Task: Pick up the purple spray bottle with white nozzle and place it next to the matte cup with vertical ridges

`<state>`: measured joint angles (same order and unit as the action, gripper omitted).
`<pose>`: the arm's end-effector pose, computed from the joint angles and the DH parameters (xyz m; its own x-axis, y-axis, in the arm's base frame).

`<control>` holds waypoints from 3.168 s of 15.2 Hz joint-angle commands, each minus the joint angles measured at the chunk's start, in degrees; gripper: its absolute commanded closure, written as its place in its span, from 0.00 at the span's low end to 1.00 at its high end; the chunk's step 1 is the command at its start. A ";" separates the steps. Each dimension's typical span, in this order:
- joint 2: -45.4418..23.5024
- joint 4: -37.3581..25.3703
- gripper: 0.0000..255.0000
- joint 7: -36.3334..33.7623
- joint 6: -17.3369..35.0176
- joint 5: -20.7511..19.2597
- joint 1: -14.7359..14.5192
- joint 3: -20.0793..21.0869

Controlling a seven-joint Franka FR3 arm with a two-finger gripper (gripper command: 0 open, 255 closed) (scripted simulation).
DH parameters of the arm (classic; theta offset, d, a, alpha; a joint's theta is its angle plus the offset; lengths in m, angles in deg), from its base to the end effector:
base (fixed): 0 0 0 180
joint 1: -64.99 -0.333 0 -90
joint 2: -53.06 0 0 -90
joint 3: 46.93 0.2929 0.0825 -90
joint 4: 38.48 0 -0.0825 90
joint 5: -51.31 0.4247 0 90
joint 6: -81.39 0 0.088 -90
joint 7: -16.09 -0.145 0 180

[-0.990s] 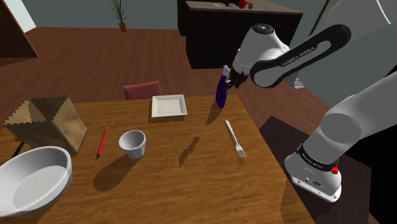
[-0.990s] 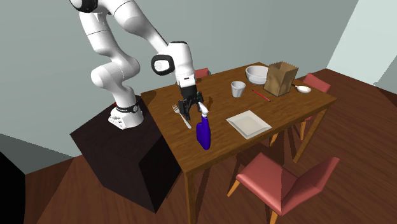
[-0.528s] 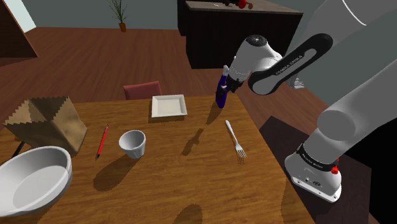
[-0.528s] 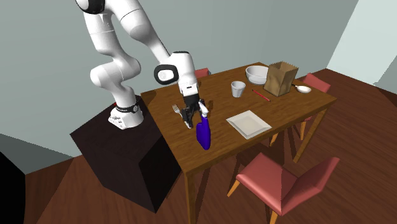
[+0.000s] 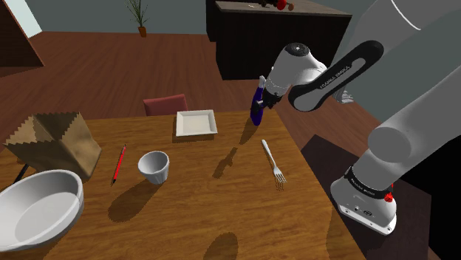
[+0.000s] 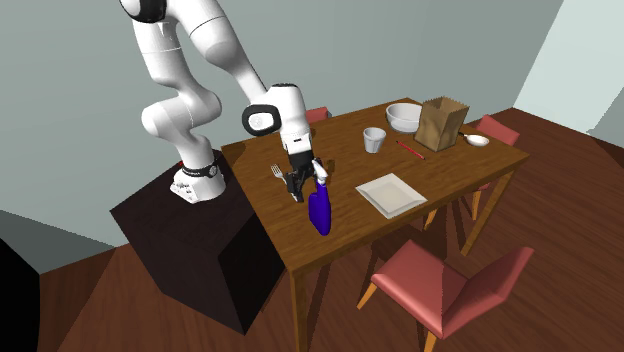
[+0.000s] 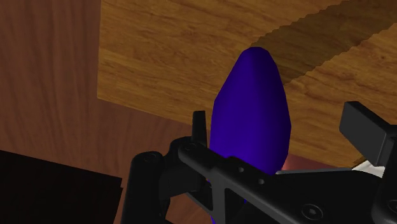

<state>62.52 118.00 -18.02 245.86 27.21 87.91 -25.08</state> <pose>0.4564 0.0002 0.2038 0.9233 -0.1876 0.3351 -0.2340 -0.9667 0.1036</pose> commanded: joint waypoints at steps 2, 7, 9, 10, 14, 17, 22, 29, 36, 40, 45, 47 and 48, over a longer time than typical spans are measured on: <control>0.00 0.00 1.00 0.00 0.00 0.00 0.00 0.00; 0.02 0.00 1.00 0.03 -0.01 0.04 -0.02 -0.01; -0.01 -0.01 1.00 -0.01 0.00 -0.01 0.00 0.01; -0.01 0.00 1.00 -0.02 0.01 -0.03 0.02 0.01; 3.44 -0.21 1.00 4.95 -3.35 5.94 -3.26 -2.15; 5.80 -0.66 1.00 7.60 -6.04 9.00 -5.17 -3.52; 9.35 -1.85 1.00 10.78 -10.63 12.49 -7.48 -5.29; 13.51 -4.22 1.00 13.78 -17.05 15.44 -9.50 -7.02; 16.76 -7.28 1.00 15.84 -23.28 17.17 -10.66 -8.20; 18.22 -9.31 1.00 16.77 -26.73 17.84 -11.08 -8.72; 19.67 -12.12 1.00 17.76 -30.93 18.45 -11.44 -9.26; 20.13 -13.31 1.00 18.12 -32.57 18.65 -11.54 -9.44; 20.34 -13.93 1.00 18.28 -33.39 18.73 -11.58 -9.53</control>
<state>82.54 104.57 -0.04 213.29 45.85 76.36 -34.41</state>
